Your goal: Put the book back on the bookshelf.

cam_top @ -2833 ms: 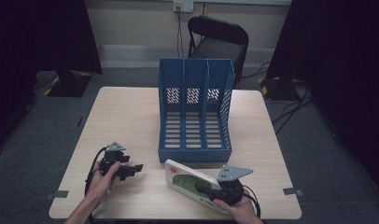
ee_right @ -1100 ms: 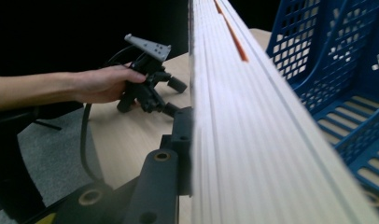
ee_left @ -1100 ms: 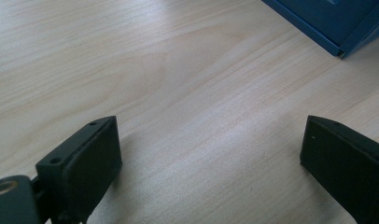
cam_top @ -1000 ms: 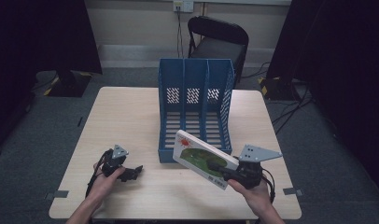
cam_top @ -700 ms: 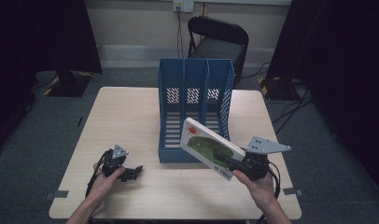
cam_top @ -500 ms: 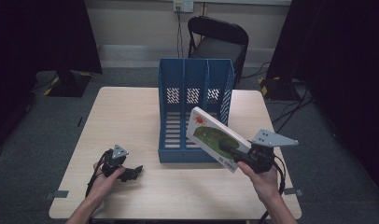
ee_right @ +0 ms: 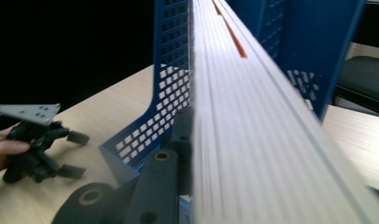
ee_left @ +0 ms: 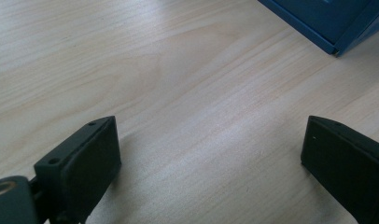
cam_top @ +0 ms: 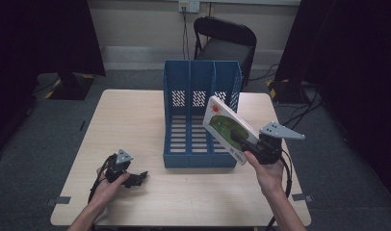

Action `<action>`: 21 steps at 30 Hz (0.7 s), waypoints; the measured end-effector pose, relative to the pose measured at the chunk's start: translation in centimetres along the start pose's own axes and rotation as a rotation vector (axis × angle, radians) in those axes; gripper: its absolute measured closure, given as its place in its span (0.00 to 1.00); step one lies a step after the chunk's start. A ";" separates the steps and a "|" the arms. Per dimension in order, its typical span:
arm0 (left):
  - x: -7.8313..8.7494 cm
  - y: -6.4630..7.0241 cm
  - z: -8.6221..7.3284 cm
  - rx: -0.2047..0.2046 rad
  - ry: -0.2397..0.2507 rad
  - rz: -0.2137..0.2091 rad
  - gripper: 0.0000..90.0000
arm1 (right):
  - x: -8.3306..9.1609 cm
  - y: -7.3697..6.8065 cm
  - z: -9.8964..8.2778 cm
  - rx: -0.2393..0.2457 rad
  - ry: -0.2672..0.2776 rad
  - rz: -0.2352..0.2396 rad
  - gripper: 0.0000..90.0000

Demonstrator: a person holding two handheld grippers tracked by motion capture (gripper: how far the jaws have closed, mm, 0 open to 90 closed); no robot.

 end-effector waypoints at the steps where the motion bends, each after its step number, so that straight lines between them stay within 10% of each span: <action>1: 0.0 0.0 0.0 0.000 0.000 0.000 0.05 | -0.1 0.1 0.0 0.001 0.000 -0.005 0.85; 21: 0.0 0.0 0.0 -0.001 0.000 0.000 0.05 | -2.4 2.9 -0.7 -0.056 -0.018 -0.212 0.85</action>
Point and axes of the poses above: each handheld gripper's, and its own axes: x roughly backward along the jaws, z roughly out of its top, y roughly to its right, the point moved 6 cm from there along -x, roughly forward along the jaws, and after that the axes turned 9 degrees about y, right-handed, at the moved point
